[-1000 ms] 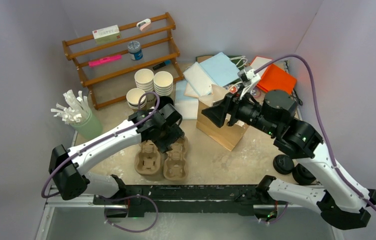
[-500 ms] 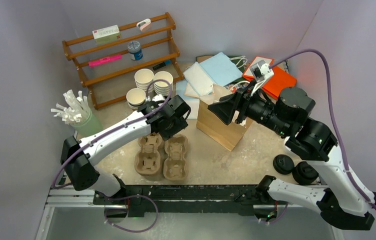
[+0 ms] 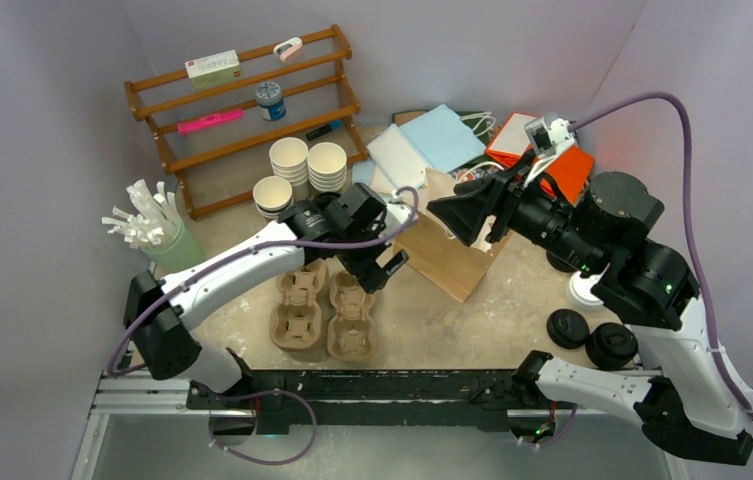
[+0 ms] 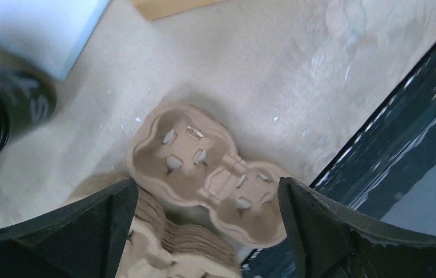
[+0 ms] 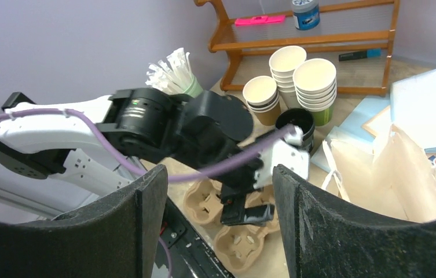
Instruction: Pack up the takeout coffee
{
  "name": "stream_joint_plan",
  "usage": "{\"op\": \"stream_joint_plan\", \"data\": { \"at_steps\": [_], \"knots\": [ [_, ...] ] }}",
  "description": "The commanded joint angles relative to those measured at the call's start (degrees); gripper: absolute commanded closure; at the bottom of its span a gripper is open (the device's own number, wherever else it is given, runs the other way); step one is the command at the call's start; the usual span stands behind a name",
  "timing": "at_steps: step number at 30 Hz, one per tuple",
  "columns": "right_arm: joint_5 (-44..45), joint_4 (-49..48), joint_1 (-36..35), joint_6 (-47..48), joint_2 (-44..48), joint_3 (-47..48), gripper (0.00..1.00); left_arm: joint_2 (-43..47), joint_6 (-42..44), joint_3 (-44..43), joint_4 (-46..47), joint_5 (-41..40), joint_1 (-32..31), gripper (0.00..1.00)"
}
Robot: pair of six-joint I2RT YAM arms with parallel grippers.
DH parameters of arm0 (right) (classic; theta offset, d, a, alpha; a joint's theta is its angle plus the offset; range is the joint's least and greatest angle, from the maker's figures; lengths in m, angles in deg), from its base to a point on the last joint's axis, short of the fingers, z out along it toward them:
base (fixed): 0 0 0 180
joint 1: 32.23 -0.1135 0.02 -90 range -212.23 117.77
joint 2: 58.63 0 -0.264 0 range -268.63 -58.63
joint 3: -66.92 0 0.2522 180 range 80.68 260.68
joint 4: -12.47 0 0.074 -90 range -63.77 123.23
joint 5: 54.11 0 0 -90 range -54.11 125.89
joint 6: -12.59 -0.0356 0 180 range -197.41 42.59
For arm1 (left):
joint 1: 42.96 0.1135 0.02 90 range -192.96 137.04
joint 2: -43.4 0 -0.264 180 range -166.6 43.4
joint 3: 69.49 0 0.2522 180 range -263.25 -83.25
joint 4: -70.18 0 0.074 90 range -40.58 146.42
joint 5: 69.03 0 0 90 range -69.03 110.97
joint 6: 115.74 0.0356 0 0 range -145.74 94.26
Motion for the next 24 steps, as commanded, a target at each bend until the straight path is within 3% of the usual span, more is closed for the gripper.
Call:
{"op": "stream_joint_plan", "data": {
  "at_steps": [1,10,24],
  "knots": [
    [1.92,2.09,-0.18,1.12,-0.18,4.23,0.3,-4.69,24.78,-0.04,-1.19,8.15,-0.31,0.04],
    [3.0,5.23,-0.2,2.4,-1.47,8.1,0.29,-6.48,42.21,7.88,-4.43,2.48,-0.6,0.11],
    [3.85,3.15,-0.18,0.57,-1.17,5.6,0.28,-0.8,42.8,18.31,7.56,3.6,-2.96,0.15]
  ]
}}
